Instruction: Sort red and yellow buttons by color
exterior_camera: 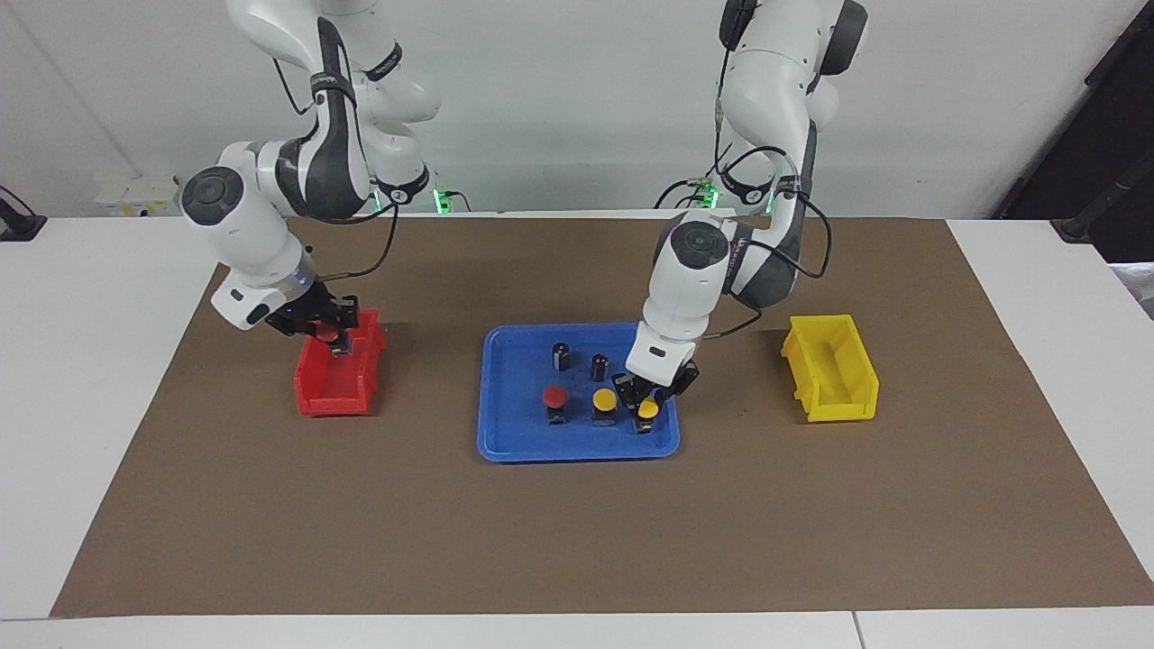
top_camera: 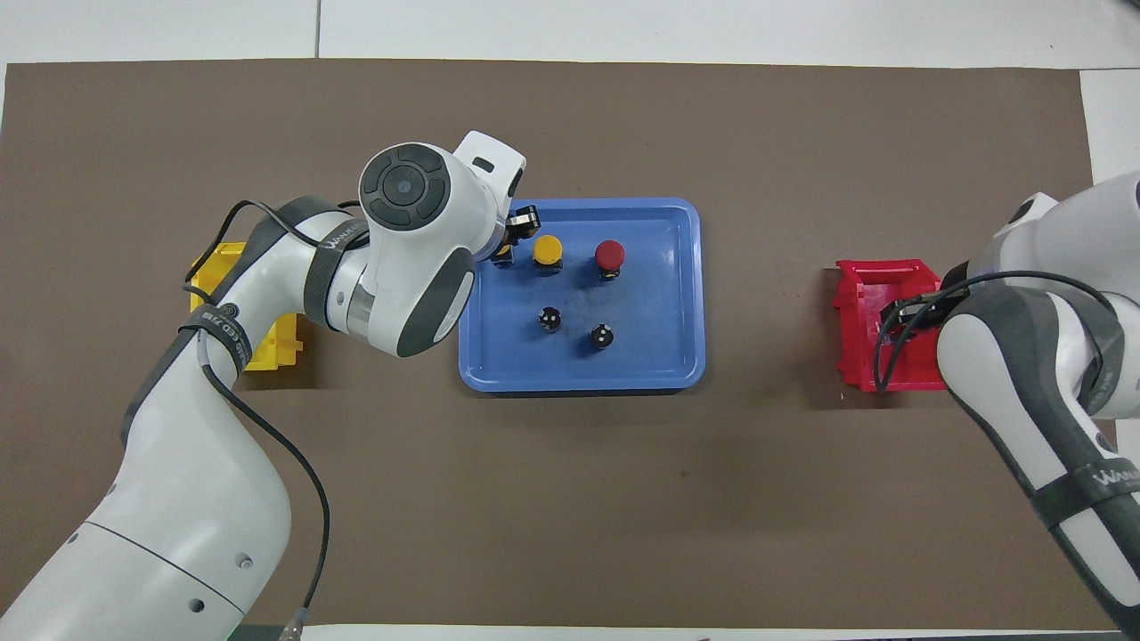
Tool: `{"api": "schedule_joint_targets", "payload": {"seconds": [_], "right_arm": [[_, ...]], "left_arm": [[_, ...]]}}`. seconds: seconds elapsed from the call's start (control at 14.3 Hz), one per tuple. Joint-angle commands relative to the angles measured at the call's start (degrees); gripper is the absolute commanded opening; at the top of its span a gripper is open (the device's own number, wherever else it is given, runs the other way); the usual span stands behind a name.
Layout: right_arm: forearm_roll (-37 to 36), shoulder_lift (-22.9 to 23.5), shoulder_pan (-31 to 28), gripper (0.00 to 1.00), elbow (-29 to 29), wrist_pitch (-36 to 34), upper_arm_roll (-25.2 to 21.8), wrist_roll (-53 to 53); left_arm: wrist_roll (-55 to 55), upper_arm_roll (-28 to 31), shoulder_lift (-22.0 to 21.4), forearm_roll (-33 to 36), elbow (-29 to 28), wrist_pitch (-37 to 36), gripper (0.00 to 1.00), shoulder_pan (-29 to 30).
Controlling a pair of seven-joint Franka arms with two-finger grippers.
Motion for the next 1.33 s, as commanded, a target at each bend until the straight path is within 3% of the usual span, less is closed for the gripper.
{"api": "schedule_joint_targets", "payload": {"seconds": [0.0, 0.21, 0.35, 0.56, 0.77, 0.91, 1.05, 1.19, 1.26], "right_arm": [[0.7, -3.9, -0.9, 0.07, -5.8, 4.4, 0.2, -2.9], [0.7, -3.4, -0.9, 0.08, -6.4, 5.9, 0.2, -2.9], [0.6, -3.2, -1.7, 0.08, -8.5, 9.4, 0.2, -3.0], [0.2, -2.5, -1.9, 0.09, -9.0, 10.7, 0.2, -3.0], [0.0, -2.5, -1.8, 0.14, -9.4, 11.4, 0.2, -2.8], [0.0, -2.6, -1.8, 0.30, -9.5, 11.4, 0.2, -2.8], [0.0, -2.5, -1.8, 0.63, -9.5, 11.4, 0.2, -2.9], [-0.1, -2.4, -1.8, 0.68, -9.1, 11.1, 0.2, -3.0], [-0.1, -2.0, -1.7, 0.68, -8.0, 10.4, 0.2, -3.1]], "left_arm": [[-2.1, 1.1, -0.3, 0.0, 10.4, -14.2, 0.02, -0.9], [-2.9, 1.6, -6.2, 0.5, 9.8, -18.5, 0.02, 1.7], [9.6, 1.6, -10.6, 0.6, 4.1, -24.4, 0.02, 7.4], [17.0, 1.7, -19.5, 0.9, -10.5, -18.4, 0.02, 14.0], [25.1, 1.7, -21.9, 0.9, -13.9, -18.0, 0.02, 20.0], [26.8, 1.5, -24.2, 0.8, -18.4, -14.5, 0.02, 23.3], [27.1, 1.6, -26.5, 0.8, -23.9, -10.7, 0.02, 23.5], [27.6, 1.6, -30.0, 0.8, -33.3, -1.5, 0.02, 24.1], [29.0, 1.6, -30.4, 0.8, -34.5, 0.0, 0.02, 25.1]]}}
